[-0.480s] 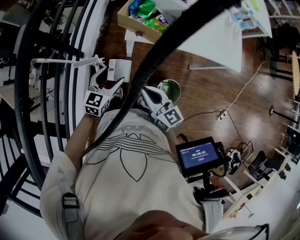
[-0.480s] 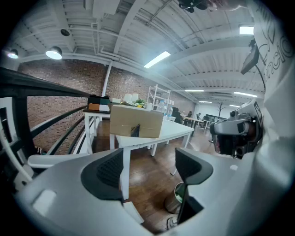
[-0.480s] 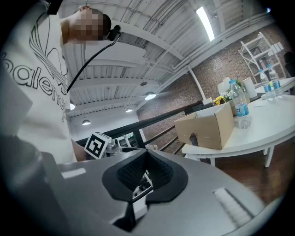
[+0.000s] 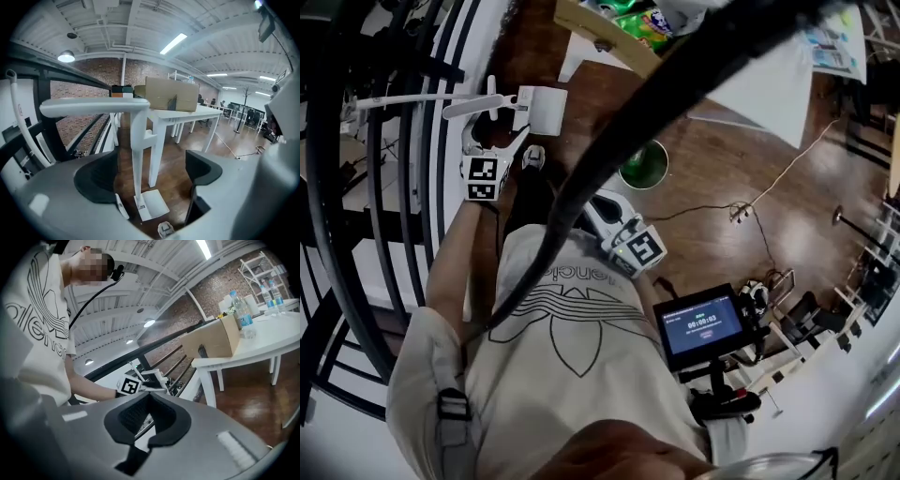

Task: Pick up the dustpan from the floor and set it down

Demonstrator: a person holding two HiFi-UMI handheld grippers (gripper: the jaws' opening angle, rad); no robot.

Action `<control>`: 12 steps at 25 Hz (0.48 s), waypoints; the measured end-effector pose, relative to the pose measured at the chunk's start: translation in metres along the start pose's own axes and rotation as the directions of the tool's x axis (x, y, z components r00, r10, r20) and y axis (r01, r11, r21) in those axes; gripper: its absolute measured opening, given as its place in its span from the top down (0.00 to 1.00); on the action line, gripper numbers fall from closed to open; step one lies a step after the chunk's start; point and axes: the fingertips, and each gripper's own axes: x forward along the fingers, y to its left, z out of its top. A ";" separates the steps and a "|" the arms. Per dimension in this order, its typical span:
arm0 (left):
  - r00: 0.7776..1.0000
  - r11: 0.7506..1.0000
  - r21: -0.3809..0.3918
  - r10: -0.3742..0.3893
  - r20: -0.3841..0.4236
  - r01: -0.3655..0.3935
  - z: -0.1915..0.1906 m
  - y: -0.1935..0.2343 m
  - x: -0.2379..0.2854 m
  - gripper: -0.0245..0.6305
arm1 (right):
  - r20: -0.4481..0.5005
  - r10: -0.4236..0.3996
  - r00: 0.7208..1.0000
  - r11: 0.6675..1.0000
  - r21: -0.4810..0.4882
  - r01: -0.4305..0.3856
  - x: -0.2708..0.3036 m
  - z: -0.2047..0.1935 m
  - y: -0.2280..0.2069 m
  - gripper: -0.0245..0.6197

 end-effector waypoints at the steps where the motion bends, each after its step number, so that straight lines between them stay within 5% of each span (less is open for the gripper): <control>1: 1.000 1.000 0.002 -0.007 0.005 0.007 -0.005 0.006 0.009 0.24 | -0.022 -0.003 1.000 1.000 0.017 0.003 0.002 -0.011 0.000 0.96; 9: 0.996 0.999 0.004 -0.050 0.075 0.050 0.004 0.024 0.057 0.19 | -0.106 -0.065 0.992 0.985 0.155 0.081 -0.001 -0.046 -0.006 0.96; 10: 0.997 0.999 0.020 -0.050 0.062 0.049 0.007 0.023 0.055 0.75 | -0.109 -0.069 0.992 0.983 0.161 0.087 -0.003 -0.045 -0.006 0.96; 12: 0.997 0.998 0.036 -0.055 0.045 0.053 0.011 0.022 0.054 0.81 | -0.109 -0.084 0.990 0.981 0.167 0.102 -0.006 -0.044 -0.009 0.96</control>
